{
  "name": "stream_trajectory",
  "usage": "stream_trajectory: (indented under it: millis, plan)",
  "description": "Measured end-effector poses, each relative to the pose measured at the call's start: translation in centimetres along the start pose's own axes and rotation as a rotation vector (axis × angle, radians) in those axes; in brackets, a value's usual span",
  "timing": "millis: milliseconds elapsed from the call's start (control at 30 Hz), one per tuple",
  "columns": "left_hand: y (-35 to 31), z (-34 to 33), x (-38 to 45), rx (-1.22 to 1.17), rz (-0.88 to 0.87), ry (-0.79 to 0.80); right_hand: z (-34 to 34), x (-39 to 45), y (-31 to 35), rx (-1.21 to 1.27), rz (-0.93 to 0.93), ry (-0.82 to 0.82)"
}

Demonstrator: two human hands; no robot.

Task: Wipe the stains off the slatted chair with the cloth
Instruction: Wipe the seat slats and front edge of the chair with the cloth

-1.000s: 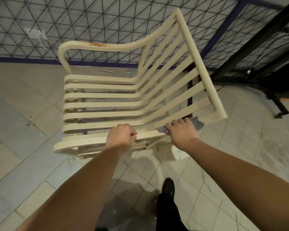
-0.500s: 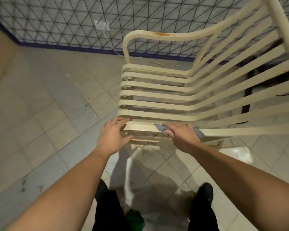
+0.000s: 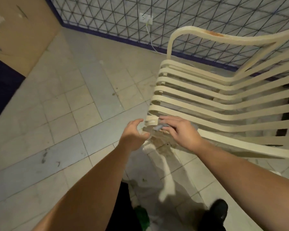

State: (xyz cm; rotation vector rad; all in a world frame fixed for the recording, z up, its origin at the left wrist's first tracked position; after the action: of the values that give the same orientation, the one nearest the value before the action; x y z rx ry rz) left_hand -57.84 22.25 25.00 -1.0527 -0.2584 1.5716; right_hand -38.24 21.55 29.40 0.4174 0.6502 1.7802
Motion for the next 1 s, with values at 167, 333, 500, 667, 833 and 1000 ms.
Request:
stream_trajectory:
  millis: [167, 333, 500, 667, 833, 1000]
  plan:
    - [-1.3, 0.1, 0.8, 0.050, -0.161, 0.014, 0.4, -0.8, -0.7, -0.119, 0.061, 0.035]
    - [-3.1, 0.5, 2.7, 0.145, -0.293, 0.019, 2.2, -1.4, 0.1, -0.149, 0.218, 0.052]
    - [-1.5, 0.6, 3.5, -0.034, -0.160, 0.058, 0.5, 0.7, 1.5, -0.181, 0.148, 0.013]
    - [2.4, 2.1, 1.8, -0.324, 0.080, 0.048, -1.2, -0.1, 2.2, 0.099, -0.025, -0.066]
    - [0.4, 3.1, 1.4, -0.537, -0.012, 0.059, 2.3, 3.1, 2.3, 0.829, -0.564, -0.302]
    - [-3.6, 3.2, 2.8, -0.813, 0.071, 0.257, 3.4, 5.0, 3.4, 1.072, -0.604, -0.284]
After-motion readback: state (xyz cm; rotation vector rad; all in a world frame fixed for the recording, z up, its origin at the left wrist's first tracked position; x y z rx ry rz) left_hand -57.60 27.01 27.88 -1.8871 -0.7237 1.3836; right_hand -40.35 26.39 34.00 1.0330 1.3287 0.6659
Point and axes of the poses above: each hand's wrist, its own x-axis towards the middle knuckle, its own z-axis out of the back of the hand, y = z × x, the point moved 5 cm from there along x, towards the middle knuckle, and after that the axes turned 3 degrees about -y, right-handed, at the moved point
